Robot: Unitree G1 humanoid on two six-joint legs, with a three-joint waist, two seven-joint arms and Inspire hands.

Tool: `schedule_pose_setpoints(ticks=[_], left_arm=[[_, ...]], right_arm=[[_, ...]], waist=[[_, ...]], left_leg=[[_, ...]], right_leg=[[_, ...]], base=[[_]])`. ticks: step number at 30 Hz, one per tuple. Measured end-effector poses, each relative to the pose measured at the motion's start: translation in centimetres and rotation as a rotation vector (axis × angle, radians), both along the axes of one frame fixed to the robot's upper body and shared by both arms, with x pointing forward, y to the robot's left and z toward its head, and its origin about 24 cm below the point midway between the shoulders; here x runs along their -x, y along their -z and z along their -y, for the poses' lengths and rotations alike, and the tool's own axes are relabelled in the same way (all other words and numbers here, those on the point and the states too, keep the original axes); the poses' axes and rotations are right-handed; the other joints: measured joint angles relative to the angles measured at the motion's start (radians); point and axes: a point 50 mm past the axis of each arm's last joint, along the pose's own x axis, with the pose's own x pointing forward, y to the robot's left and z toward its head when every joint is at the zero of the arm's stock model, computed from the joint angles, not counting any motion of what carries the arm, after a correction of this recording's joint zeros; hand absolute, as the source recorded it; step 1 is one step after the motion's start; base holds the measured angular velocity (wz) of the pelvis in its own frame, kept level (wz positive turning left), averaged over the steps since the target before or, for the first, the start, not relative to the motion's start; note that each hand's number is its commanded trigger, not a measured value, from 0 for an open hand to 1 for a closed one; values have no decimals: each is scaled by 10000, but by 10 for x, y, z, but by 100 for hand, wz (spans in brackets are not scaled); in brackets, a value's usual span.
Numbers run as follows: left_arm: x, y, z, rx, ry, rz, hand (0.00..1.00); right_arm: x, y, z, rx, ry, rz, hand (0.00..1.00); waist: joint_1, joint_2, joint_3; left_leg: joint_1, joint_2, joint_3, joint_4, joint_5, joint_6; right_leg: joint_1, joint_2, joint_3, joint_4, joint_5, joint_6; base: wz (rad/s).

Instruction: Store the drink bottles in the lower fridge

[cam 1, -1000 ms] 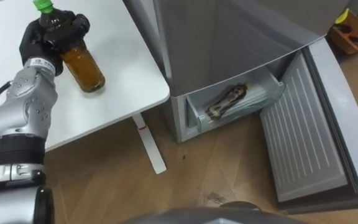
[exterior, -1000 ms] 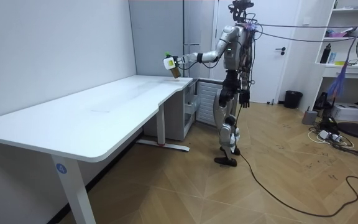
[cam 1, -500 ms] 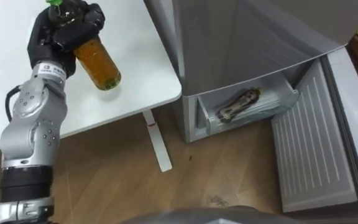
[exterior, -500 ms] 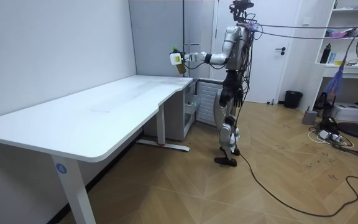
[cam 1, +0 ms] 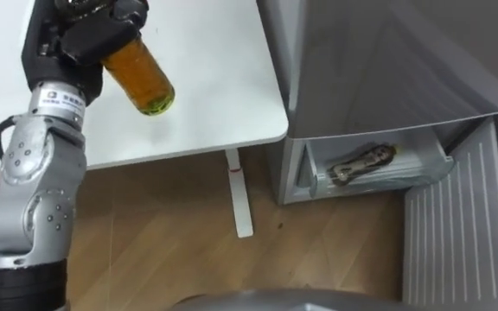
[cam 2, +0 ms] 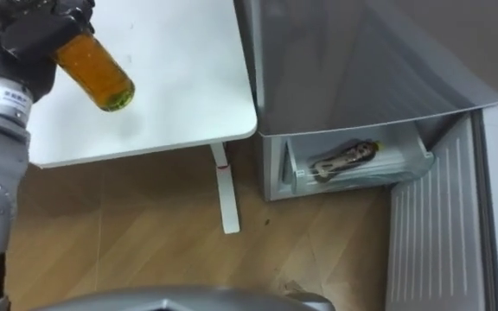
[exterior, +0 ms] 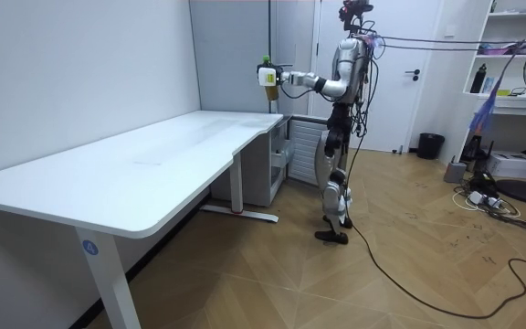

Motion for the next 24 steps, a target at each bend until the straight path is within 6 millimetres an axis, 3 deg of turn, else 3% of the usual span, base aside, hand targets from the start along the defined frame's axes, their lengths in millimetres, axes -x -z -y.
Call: schedule_pose_setpoints(ticks=[4, 14, 18, 24], left_arm=[[4, 8, 5, 1022, 168, -190, 100], [5, 5, 15, 1266, 884, 88, 100], [9, 14, 27, 1357, 1657, -173, 100], [17, 28, 39, 1842, 2401, -664, 100]], right_arm=[[-5, 0, 0, 83, -178, 65, 0], [-23, 0, -3, 57, -353, 479, 0], [-33, -1, -1, 140, -549, 663, 0], [-45, -3, -1, 152, -725, 1096, 0]], waist=[[99, 6, 10], [242, 109, 26], [272, 203, 48], [240, 151, 87]], left_leg=[[-111, -25, -169, 66, 0, 0], [-277, -129, -411, 151, -1, 2], [-287, -153, -511, 209, 0, 3], [-293, -137, -525, 205, 0, 2]], right_leg=[[-11, -14, -179, -13, -1, 0], [109, -68, -463, -162, -25, 37], [117, -84, -507, -144, -32, 50], [144, -80, -650, -141, -32, 50]], base=[[13], [11], [11], [4]])
